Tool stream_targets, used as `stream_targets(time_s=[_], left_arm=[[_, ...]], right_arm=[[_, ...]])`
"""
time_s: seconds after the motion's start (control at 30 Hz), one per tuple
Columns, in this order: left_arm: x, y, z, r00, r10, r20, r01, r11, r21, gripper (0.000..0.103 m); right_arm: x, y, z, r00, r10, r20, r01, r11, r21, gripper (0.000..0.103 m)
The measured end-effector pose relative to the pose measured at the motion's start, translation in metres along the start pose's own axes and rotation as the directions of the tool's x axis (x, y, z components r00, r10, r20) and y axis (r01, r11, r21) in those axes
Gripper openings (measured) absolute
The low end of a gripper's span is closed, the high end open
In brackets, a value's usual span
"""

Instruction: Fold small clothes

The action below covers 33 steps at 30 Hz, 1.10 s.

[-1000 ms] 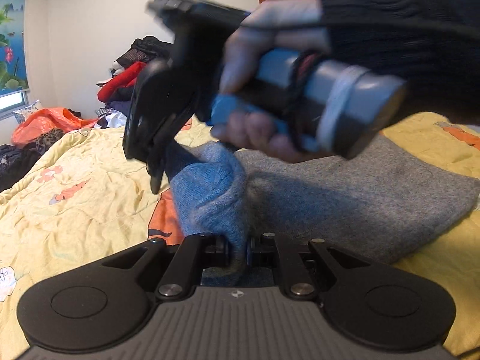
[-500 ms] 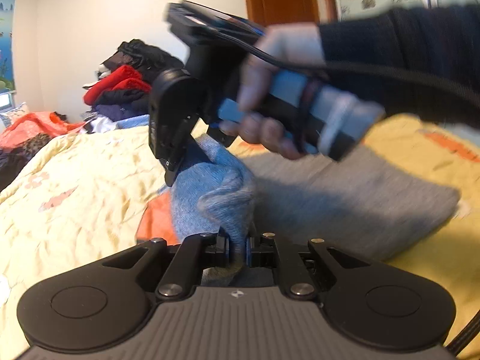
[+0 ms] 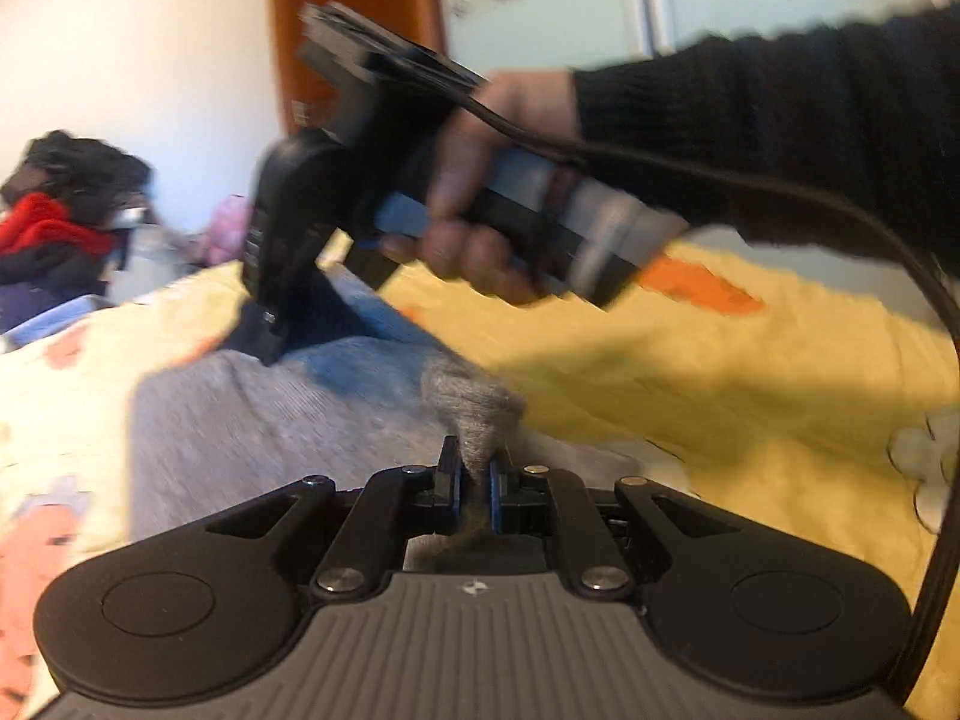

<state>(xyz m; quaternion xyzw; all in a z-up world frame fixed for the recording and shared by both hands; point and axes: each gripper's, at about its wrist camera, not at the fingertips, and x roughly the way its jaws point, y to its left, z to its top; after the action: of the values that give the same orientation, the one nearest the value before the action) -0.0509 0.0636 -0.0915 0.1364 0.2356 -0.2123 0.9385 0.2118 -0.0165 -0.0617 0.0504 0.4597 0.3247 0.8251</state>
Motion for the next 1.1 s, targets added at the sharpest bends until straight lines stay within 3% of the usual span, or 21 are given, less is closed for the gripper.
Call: stream_targets(time_s=[0.07, 0.13, 0.3, 0.37, 0.4, 0.47, 0.53, 0.67, 0.77, 0.83, 0.9, 0.93, 0.97, 1.0, 1.03, 1.1], left_arm=[[0.013, -0.009, -0.005, 0.998, -0.012, -0.057, 0.013, 1.000, 0.018, 0.008], [0.017, -0.010, -0.008, 0.997, -0.011, -0.075, 0.013, 0.999, 0.033, 0.008], [0.020, -0.003, -0.004, 0.996, -0.013, -0.086, 0.015, 0.999, 0.029, 0.008], [0.017, -0.006, 0.000, 0.997, -0.003, -0.076, 0.006, 0.999, 0.040, 0.008], [0.018, -0.004, 0.001, 0.998, -0.005, -0.068, 0.008, 0.999, 0.039, 0.008], [0.019, -0.004, 0.004, 0.997, -0.027, -0.076, 0.029, 0.999, 0.028, 0.008], [0.026, 0.006, 0.004, 0.989, -0.087, -0.118, 0.082, 0.996, -0.048, 0.008], [0.030, 0.021, 0.004, 0.980, -0.145, -0.139, 0.122, 0.980, -0.158, 0.007], [0.027, 0.032, 0.005, 0.969, -0.204, -0.136, 0.174, 0.963, -0.205, 0.009], [0.017, 0.052, 0.008, 0.947, -0.298, -0.119, 0.256, 0.926, -0.276, 0.013], [-0.002, 0.076, 0.005, 0.909, -0.409, -0.080, 0.361, 0.869, -0.339, 0.023], [-0.014, 0.088, 0.003, 0.895, -0.442, -0.060, 0.393, 0.846, -0.361, 0.044], [-0.025, 0.103, 0.000, 0.891, -0.452, -0.042, 0.405, 0.833, -0.377, 0.076], [-0.036, 0.119, -0.004, 0.893, -0.450, -0.021, 0.407, 0.826, -0.390, 0.089], [-0.042, 0.135, -0.008, 0.897, -0.442, 0.003, 0.406, 0.821, -0.401, 0.097], [-0.046, 0.170, -0.017, 0.905, -0.425, 0.032, 0.394, 0.805, -0.444, 0.097]], right_arm=[[0.001, -0.015, -0.008, 0.999, 0.033, 0.013, -0.034, 0.997, 0.064, 0.023], [-0.003, -0.025, -0.013, 0.998, 0.062, 0.033, -0.066, 0.990, 0.121, 0.037], [-0.011, -0.046, -0.010, 0.991, 0.084, 0.102, -0.104, 0.972, 0.211, 0.040], [-0.010, -0.051, -0.010, 0.990, 0.073, 0.121, -0.100, 0.967, 0.236, 0.033], [-0.007, -0.051, -0.010, 0.990, 0.082, 0.118, -0.108, 0.967, 0.231, 0.015], [-0.008, -0.045, -0.013, 0.990, 0.058, 0.130, -0.081, 0.980, 0.181, 0.015], [-0.015, -0.040, -0.014, 0.989, 0.044, 0.142, -0.065, 0.987, 0.145, 0.015], [-0.011, -0.052, -0.020, 0.993, 0.016, 0.117, -0.036, 0.985, 0.171, 0.015], [-0.008, -0.060, -0.027, 0.992, 0.035, 0.118, -0.065, 0.964, 0.258, 0.029], [-0.024, -0.061, -0.031, 0.984, 0.089, 0.154, -0.132, 0.946, 0.297, 0.059], [-0.048, -0.059, -0.039, 0.967, 0.097, 0.237, -0.162, 0.948, 0.272, 0.067], [-0.057, -0.060, -0.042, 0.961, 0.095, 0.259, -0.164, 0.951, 0.261, 0.067], [-0.064, -0.065, -0.045, 0.960, 0.091, 0.263, -0.164, 0.948, 0.271, 0.067], [-0.067, -0.070, -0.049, 0.961, 0.078, 0.266, -0.157, 0.944, 0.290, 0.067], [-0.069, -0.074, -0.052, 0.961, 0.064, 0.268, -0.146, 0.943, 0.299, 0.067], [-0.065, -0.081, -0.053, 0.965, 0.051, 0.256, -0.134, 0.939, 0.318, 0.067]])
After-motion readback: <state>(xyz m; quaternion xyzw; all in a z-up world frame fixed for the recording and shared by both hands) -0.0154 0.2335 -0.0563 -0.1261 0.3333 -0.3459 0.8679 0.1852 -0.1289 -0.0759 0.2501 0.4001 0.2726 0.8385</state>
